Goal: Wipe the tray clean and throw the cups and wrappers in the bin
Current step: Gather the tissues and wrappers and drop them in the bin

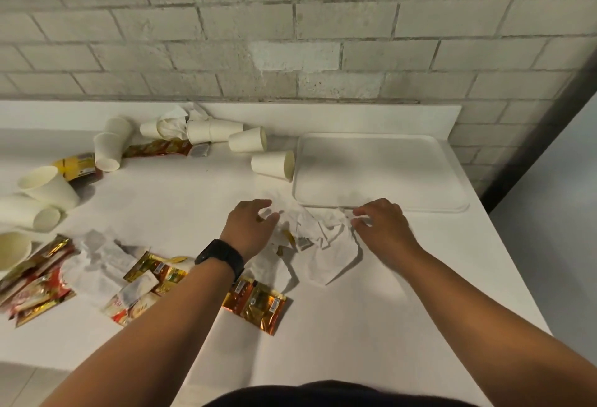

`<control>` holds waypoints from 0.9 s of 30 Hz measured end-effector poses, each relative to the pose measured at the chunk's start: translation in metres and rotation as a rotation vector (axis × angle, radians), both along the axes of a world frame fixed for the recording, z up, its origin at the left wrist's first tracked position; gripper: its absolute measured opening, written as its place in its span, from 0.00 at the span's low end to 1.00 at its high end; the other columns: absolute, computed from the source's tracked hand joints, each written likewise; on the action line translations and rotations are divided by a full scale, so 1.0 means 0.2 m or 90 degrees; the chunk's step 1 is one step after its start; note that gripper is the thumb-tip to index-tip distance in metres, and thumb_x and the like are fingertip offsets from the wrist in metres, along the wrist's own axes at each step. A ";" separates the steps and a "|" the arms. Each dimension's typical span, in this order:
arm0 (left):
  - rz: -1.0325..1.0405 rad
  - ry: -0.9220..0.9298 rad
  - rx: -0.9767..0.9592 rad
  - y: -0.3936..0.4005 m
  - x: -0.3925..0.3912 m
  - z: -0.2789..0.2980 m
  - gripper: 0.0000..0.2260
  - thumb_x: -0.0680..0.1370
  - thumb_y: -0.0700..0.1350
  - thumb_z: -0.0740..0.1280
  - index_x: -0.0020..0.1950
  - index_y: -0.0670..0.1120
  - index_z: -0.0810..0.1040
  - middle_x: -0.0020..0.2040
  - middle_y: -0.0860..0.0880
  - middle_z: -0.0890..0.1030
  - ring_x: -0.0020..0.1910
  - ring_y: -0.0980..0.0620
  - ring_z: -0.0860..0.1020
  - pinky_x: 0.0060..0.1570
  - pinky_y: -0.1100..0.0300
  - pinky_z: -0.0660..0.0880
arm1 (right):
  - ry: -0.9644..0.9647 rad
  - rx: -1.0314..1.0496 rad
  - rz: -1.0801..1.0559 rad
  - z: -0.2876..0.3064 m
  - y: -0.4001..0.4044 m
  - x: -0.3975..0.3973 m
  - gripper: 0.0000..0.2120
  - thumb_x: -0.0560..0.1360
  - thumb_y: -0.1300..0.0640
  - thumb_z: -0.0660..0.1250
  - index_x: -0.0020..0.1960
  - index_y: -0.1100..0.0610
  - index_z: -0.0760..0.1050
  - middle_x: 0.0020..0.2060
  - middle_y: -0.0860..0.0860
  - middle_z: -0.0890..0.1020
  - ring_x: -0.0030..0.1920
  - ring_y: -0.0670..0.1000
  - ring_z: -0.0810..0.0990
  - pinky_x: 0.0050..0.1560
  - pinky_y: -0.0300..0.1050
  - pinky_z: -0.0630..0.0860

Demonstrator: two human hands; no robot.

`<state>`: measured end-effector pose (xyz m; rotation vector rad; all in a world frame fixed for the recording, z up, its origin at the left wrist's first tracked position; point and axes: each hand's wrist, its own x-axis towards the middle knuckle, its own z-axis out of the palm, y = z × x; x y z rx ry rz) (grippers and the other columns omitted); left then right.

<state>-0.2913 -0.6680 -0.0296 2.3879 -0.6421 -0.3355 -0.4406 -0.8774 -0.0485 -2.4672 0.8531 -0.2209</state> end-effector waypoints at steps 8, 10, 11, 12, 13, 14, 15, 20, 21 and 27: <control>-0.197 -0.140 0.334 -0.15 0.01 -0.03 0.19 0.75 0.57 0.62 0.65 0.52 0.73 0.64 0.46 0.73 0.63 0.43 0.71 0.59 0.48 0.72 | 0.111 -0.039 0.105 -0.02 0.28 0.02 0.33 0.70 0.36 0.68 0.71 0.46 0.66 0.68 0.51 0.70 0.67 0.56 0.66 0.66 0.51 0.66; -0.206 -0.171 0.366 -0.17 0.03 -0.02 0.14 0.75 0.53 0.62 0.58 0.50 0.77 0.56 0.46 0.76 0.55 0.43 0.76 0.51 0.51 0.75 | 0.146 -0.095 0.113 -0.03 0.31 0.02 0.32 0.71 0.37 0.68 0.71 0.46 0.65 0.67 0.50 0.70 0.67 0.56 0.66 0.65 0.51 0.65; -0.203 -0.175 0.367 -0.16 0.03 -0.02 0.13 0.75 0.51 0.61 0.57 0.49 0.77 0.55 0.46 0.77 0.53 0.43 0.77 0.50 0.52 0.75 | 0.147 -0.113 0.108 -0.04 0.32 0.01 0.29 0.72 0.39 0.67 0.70 0.46 0.67 0.65 0.50 0.71 0.66 0.56 0.67 0.63 0.50 0.66; -0.200 -0.172 0.359 -0.16 0.05 -0.02 0.12 0.76 0.48 0.60 0.57 0.48 0.77 0.55 0.46 0.77 0.54 0.43 0.77 0.50 0.52 0.75 | 0.140 -0.125 0.099 -0.04 0.32 0.01 0.25 0.73 0.42 0.67 0.68 0.46 0.70 0.63 0.50 0.73 0.64 0.55 0.68 0.62 0.49 0.67; -0.196 -0.162 0.338 -0.14 0.05 -0.02 0.12 0.77 0.46 0.59 0.57 0.48 0.77 0.55 0.46 0.77 0.54 0.43 0.77 0.51 0.52 0.76 | 0.129 -0.127 0.090 -0.05 0.32 0.00 0.20 0.74 0.45 0.66 0.65 0.47 0.73 0.60 0.50 0.74 0.63 0.55 0.70 0.60 0.49 0.68; -0.195 -0.149 0.307 -0.12 0.07 -0.02 0.12 0.77 0.45 0.58 0.57 0.48 0.78 0.55 0.46 0.78 0.54 0.43 0.77 0.52 0.52 0.76 | 0.108 -0.118 0.077 -0.05 0.33 0.00 0.16 0.75 0.48 0.66 0.63 0.48 0.75 0.58 0.50 0.76 0.61 0.55 0.71 0.59 0.48 0.70; -0.191 -0.136 0.273 -0.10 0.08 -0.03 0.12 0.77 0.45 0.58 0.56 0.49 0.78 0.55 0.46 0.78 0.54 0.44 0.77 0.53 0.53 0.75 | 0.084 -0.089 0.059 -0.05 0.33 0.00 0.14 0.76 0.51 0.65 0.61 0.49 0.77 0.56 0.50 0.77 0.60 0.55 0.73 0.59 0.48 0.71; -0.175 -0.141 0.124 0.02 0.14 0.02 0.13 0.79 0.42 0.59 0.59 0.46 0.78 0.57 0.48 0.78 0.57 0.46 0.76 0.51 0.59 0.70 | -0.048 0.027 -0.060 -0.01 0.39 -0.01 0.10 0.77 0.57 0.65 0.56 0.54 0.80 0.54 0.52 0.80 0.55 0.53 0.78 0.53 0.41 0.71; -0.177 -0.146 0.093 0.04 0.14 0.04 0.12 0.79 0.42 0.59 0.58 0.45 0.78 0.56 0.48 0.78 0.56 0.47 0.76 0.50 0.61 0.69 | -0.069 0.029 -0.075 0.00 0.40 -0.01 0.09 0.77 0.57 0.65 0.55 0.54 0.80 0.54 0.52 0.80 0.54 0.53 0.78 0.52 0.40 0.70; -0.230 -0.125 -0.035 0.13 0.04 0.13 0.13 0.77 0.38 0.58 0.55 0.46 0.79 0.53 0.47 0.79 0.52 0.48 0.76 0.45 0.63 0.65 | -0.129 0.041 -0.161 0.04 0.51 -0.01 0.09 0.77 0.57 0.65 0.54 0.54 0.81 0.53 0.51 0.80 0.54 0.51 0.78 0.53 0.38 0.69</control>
